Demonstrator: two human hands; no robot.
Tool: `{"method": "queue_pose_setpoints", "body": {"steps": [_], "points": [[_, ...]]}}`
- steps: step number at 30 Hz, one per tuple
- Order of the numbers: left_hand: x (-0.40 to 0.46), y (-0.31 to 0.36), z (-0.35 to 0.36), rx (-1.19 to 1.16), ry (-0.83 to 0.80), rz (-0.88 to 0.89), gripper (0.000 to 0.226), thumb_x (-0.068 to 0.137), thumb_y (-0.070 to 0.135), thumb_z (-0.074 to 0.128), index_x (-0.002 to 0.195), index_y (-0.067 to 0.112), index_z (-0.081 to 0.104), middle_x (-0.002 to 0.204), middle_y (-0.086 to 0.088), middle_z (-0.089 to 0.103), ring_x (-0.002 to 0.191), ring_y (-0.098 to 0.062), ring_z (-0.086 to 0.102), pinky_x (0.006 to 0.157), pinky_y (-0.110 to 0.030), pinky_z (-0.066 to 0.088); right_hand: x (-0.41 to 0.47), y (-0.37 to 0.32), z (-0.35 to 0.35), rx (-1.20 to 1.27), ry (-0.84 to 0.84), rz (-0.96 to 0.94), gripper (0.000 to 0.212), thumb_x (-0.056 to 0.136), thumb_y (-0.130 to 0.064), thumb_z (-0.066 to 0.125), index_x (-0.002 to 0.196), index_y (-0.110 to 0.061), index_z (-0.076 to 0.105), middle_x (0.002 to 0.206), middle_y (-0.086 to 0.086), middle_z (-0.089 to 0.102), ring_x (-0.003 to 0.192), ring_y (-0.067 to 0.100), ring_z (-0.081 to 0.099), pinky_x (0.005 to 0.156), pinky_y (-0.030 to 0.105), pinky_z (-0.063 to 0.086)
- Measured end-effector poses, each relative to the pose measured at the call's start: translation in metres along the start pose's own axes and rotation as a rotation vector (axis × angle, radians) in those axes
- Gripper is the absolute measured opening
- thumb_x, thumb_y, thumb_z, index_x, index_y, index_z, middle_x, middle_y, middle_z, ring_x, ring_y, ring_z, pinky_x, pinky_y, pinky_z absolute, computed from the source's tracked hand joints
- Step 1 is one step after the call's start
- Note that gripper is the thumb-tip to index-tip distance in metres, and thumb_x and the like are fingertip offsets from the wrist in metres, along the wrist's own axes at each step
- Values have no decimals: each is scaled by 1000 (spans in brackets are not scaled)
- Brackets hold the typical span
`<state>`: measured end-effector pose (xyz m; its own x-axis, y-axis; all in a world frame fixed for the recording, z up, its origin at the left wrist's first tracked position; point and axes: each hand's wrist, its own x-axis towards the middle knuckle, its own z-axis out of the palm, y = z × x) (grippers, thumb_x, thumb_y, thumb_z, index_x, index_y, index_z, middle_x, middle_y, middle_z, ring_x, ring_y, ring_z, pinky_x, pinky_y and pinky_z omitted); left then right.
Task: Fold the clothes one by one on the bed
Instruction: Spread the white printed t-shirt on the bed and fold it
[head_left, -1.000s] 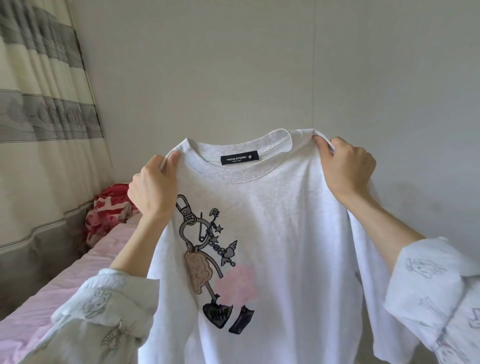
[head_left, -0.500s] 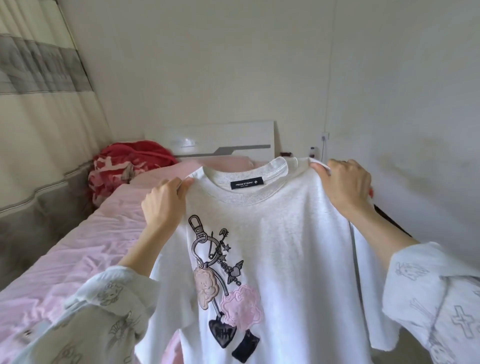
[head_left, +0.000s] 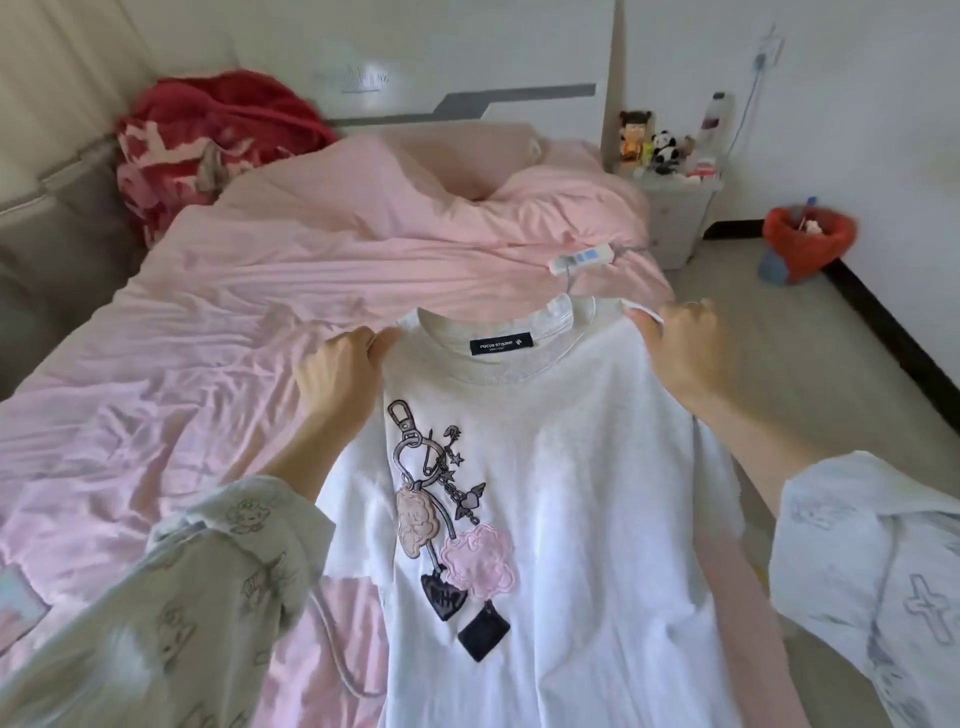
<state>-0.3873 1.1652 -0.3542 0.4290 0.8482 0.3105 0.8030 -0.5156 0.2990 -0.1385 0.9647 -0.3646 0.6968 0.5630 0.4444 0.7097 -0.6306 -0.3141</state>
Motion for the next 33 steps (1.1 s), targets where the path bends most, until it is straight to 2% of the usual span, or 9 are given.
{"method": "queue_pose_setpoints", "body": {"steps": [4, 7, 14, 19, 22, 24, 27, 30, 33], "points": [[26, -11, 68, -59, -52, -73, 36, 96, 39, 46, 95, 8, 65, 95, -17, 67, 82, -34, 62, 59, -34, 39, 13, 14, 74, 28, -89, 59, 46, 91, -36, 50, 80, 7, 62, 80, 31, 63, 83, 44, 58, 72, 46, 44], [26, -24, 108, -128, -144, -155, 25, 95, 28, 47, 107, 13, 63, 109, -15, 66, 99, -36, 61, 73, -39, 44, 0, 16, 120, -2, -245, 96, 32, 93, -26, 53, 103, 4, 59, 104, 26, 61, 105, 40, 51, 80, 43, 41], [-59, -78, 160, -194, -435, -454, 28, 93, 20, 49, 118, 12, 58, 107, -15, 67, 105, -33, 58, 81, -34, 42, -96, -3, 177, 39, -630, 65, 35, 95, -20, 47, 126, -4, 50, 126, 17, 55, 120, 35, 45, 93, 41, 38], [-132, -114, 183, -168, -649, -639, 33, 93, 22, 52, 121, 5, 56, 124, -17, 61, 119, -32, 51, 92, -32, 38, -167, -16, 187, 93, -828, 46, 34, 97, -20, 42, 127, -7, 49, 128, 13, 54, 122, 31, 44, 96, 39, 39], [-168, -127, 191, -212, -700, -737, 41, 93, 28, 53, 125, 4, 52, 123, -17, 61, 113, -32, 56, 90, -32, 43, -209, -27, 189, 176, -890, 13, 32, 96, -16, 42, 124, -6, 53, 124, 11, 57, 118, 29, 46, 93, 37, 41], [-187, -131, 198, -367, -728, -892, 46, 91, 36, 55, 125, 6, 50, 113, -14, 62, 101, -30, 60, 77, -34, 51, -232, -34, 194, 232, -913, -42, 25, 95, -14, 43, 113, -3, 57, 112, 13, 60, 110, 31, 49, 84, 36, 43], [-204, -135, 210, -623, -790, -1052, 32, 91, 36, 57, 106, 9, 59, 101, -11, 63, 86, -24, 60, 71, -33, 51, -262, -46, 203, 299, -953, -91, 25, 94, -16, 46, 113, -5, 57, 109, 12, 61, 108, 31, 50, 84, 37, 45], [-212, -138, 216, -588, -681, -1008, 29, 93, 29, 52, 106, 5, 63, 99, -17, 65, 81, -26, 60, 74, -37, 51, -279, -53, 209, 211, -1024, -184, 45, 93, -25, 47, 137, -13, 45, 120, 14, 59, 121, 31, 45, 101, 37, 35], [-208, -143, 209, -441, -571, -864, 22, 96, 22, 42, 95, 7, 58, 95, -22, 63, 81, -30, 56, 69, -36, 44, -289, -59, 215, 176, -1004, -238, 56, 87, -39, 42, 138, -15, 44, 135, 15, 52, 133, 31, 38, 110, 44, 27]]}}
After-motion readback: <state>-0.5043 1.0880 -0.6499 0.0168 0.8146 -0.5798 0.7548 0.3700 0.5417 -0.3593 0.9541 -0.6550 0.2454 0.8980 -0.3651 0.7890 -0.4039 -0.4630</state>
